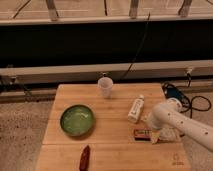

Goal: Place the eraser on the white sponge

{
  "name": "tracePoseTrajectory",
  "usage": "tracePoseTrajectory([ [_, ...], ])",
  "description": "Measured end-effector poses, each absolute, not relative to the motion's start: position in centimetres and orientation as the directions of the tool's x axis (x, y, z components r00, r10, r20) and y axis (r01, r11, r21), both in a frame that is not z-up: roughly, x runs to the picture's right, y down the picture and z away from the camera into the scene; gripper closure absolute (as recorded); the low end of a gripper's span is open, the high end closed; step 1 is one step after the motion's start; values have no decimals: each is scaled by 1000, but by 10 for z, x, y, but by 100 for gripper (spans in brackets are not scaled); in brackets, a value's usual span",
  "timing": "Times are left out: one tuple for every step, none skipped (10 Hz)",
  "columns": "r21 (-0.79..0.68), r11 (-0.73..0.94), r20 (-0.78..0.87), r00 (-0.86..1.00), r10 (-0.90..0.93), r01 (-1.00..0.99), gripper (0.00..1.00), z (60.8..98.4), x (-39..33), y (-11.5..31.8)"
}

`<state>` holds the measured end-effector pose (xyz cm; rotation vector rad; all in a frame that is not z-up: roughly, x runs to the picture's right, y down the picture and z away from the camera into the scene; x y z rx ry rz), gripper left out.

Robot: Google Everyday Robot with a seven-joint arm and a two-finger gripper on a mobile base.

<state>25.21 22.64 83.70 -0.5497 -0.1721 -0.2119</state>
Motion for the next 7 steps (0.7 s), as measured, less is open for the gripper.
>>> tracePoseTrajectory([
  [-497, 832, 218, 964, -153, 245, 20, 837, 252, 226],
  [-497, 832, 219, 964, -153, 245, 20, 837, 251, 226],
  [-496, 832, 220, 963, -154, 246, 20, 837, 251, 226],
  [-496, 833, 220, 963, -154, 247, 20, 837, 251, 225],
  [-496, 832, 221, 963, -154, 247, 20, 837, 250, 225],
  [-496, 832, 222, 963, -154, 248, 20, 837, 250, 225],
  [-495, 832, 224, 962, -155, 249, 20, 837, 249, 225],
])
